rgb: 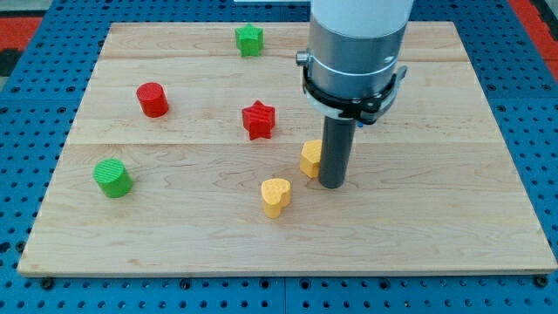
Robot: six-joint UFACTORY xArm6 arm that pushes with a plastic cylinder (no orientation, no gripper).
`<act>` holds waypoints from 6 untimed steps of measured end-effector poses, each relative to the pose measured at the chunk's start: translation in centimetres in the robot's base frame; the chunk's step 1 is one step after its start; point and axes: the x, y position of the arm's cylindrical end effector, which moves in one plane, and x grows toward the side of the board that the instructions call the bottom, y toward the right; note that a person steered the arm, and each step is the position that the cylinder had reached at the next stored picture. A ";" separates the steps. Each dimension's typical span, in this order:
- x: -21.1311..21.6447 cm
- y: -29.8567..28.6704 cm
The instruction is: Touch the blue triangle
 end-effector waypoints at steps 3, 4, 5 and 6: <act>-7.1 2.5; -8.7 5.9; -10.0 5.9; -10.0 5.3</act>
